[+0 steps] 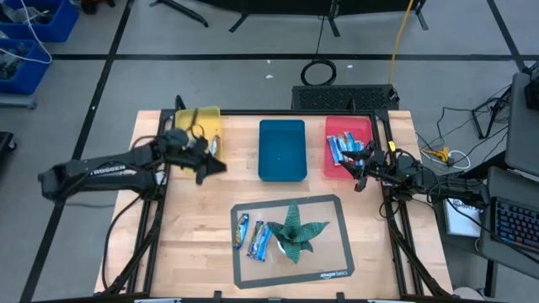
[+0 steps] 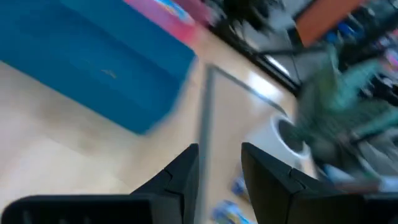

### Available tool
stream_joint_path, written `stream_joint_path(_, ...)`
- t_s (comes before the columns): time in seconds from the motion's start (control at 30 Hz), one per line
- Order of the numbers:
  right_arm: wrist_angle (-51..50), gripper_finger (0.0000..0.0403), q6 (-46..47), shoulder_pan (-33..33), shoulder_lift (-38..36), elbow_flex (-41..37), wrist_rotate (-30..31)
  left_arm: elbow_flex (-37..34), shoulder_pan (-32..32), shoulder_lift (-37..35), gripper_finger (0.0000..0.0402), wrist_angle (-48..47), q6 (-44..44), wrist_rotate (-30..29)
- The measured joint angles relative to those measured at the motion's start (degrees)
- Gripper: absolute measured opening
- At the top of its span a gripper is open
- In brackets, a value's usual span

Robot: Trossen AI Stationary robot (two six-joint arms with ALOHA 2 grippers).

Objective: Pick and place Granola Bars by type
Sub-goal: Put the blue granola bar into the blue bin

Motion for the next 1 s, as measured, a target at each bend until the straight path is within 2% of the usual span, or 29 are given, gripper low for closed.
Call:
stream_joint_path(0.17, 0.0, 0.016, 0.0, 0.02, -0.02, 0.0, 0.0, 0.73, -16.61, 5.09, 0.0124, 2.24, -8.4, -7.88)
stream_joint_path(0.27, 0.0, 0.016, 0.0, 0.02, -0.02, 0.0, 0.0, 2.73, -25.91, 9.48, 0.0124, 0.78, -13.25, -16.02)
stream_joint_path(0.4, 0.0, 0.016, 0.0, 0.02, -0.02, 0.0, 0.0, 6.52, -33.99, 17.16, 0.0124, -1.76, -20.11, -25.83)
stream_joint_path(0.5, 0.0, 0.016, 0.0, 0.02, -0.02, 0.0, 0.0, 9.65, -36.99, 24.21, 0.0124, -3.09, -25.06, -28.53)
stream_joint_path(0.7, 0.0, 0.016, 0.0, 0.02, -0.02, -0.01, 0.0, 16.7, -38.21, 37.98, 0.0124, -6.7, -28.64, -25.78)
stream_joint_path(0.83, 0.0, 0.016, 0.0, 0.02, -0.02, 0.0, 0.0, 19.23, -38.2, 42.99, 0.0124, -6.9, -27.16, -24.92)
stream_joint_path(1.0, 0.02, 0.016, 0.0, 0.02, -0.02, -0.02, 0.0, 19.76, -38.19, 45.8, 0.0124, -7.34, -28.15, -24.99)
